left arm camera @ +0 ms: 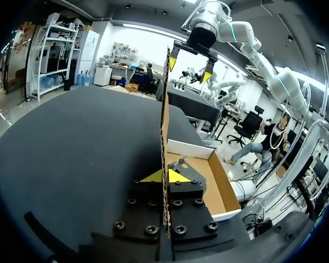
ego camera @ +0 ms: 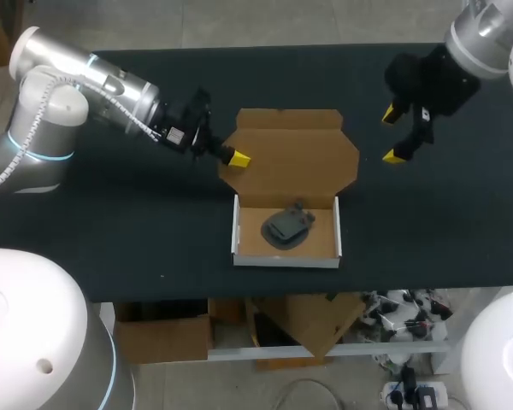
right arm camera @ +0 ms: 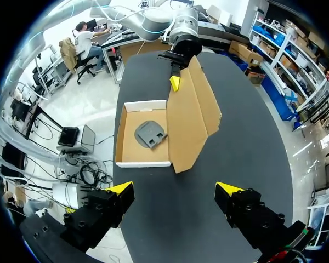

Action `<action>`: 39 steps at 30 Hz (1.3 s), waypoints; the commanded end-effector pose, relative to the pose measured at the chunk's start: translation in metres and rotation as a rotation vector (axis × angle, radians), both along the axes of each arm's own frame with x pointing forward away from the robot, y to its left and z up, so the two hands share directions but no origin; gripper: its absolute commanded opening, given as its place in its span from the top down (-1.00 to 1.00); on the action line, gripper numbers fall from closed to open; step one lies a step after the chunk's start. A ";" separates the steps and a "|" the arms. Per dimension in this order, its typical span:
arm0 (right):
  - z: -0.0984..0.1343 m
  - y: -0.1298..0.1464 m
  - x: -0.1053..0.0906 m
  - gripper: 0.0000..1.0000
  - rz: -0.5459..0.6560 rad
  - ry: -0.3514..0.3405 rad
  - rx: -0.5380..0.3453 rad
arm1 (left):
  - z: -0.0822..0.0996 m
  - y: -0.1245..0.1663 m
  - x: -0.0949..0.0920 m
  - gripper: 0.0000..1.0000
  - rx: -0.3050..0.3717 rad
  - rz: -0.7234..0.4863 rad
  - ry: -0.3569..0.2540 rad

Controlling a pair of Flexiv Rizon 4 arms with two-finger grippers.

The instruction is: Assemble the packaging by folding the flat box into shape, placing the metal phone stand inside, and closing the box properly

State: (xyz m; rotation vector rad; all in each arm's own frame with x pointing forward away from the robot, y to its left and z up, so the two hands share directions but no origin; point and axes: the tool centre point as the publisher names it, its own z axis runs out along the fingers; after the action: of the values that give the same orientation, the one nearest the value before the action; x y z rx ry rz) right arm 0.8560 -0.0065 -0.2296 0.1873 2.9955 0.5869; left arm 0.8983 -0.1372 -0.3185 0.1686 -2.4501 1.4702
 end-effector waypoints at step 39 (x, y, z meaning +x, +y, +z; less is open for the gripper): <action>0.003 0.010 0.002 -1.00 0.033 0.004 -0.011 | 0.009 -0.005 -0.039 1.00 0.050 0.180 -0.324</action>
State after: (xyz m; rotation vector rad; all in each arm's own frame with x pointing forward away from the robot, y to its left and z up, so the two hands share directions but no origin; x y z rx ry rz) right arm 0.8580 0.0046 -0.2284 0.1397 3.0078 0.5741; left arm 0.8642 -0.1402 -0.3083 0.1456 -2.7660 1.5992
